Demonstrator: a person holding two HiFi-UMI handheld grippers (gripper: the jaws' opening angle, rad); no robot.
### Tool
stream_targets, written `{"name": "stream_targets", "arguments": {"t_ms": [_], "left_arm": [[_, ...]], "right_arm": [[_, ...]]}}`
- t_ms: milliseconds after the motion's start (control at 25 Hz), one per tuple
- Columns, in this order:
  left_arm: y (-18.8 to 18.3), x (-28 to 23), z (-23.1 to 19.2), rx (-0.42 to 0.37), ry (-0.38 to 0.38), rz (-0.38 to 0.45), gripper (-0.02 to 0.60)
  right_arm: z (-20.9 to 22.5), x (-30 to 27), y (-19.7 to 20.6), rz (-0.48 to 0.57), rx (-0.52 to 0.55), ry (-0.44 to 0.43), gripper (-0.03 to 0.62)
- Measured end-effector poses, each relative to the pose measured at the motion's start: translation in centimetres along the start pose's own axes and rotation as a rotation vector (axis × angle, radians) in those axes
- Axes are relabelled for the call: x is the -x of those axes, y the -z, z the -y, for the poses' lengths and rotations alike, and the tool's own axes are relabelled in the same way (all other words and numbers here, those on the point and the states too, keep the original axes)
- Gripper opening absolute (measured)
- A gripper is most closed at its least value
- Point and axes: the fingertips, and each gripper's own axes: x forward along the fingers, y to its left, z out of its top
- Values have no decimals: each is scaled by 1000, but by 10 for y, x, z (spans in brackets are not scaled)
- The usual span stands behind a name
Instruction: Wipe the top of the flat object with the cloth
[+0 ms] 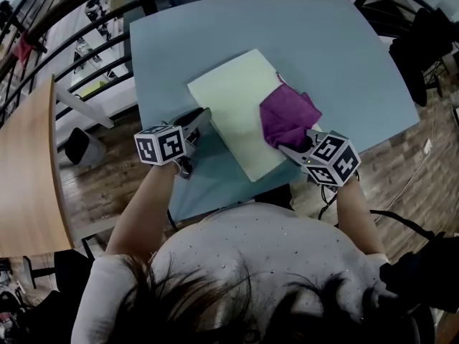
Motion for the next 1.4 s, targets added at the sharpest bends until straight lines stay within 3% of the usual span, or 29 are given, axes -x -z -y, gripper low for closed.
{"name": "stream_targets", "arguments": {"t_ms": [360, 760, 1000, 1120, 1240, 1400], "left_arm": [[-1, -2, 0, 4, -5, 4, 118], [2, 1, -7, 2, -14, 15, 118], [-2, -1, -5, 5, -21, 14, 118], [-1, -1, -5, 13, -13, 12, 118], [-2, -1, -5, 5, -17, 13, 119], [-1, 0, -6, 8, -12, 9, 119]], "right_arm": [[61, 27, 20, -18, -70, 84, 18], [90, 36, 22, 8, -118, 135, 17], [22, 56, -95, 243, 64, 13, 17], [-26, 46, -124, 285, 133, -91, 17], [-70, 14, -114, 234, 150, -209, 17], [-102, -29, -63, 77, 107, -282, 17]]}}
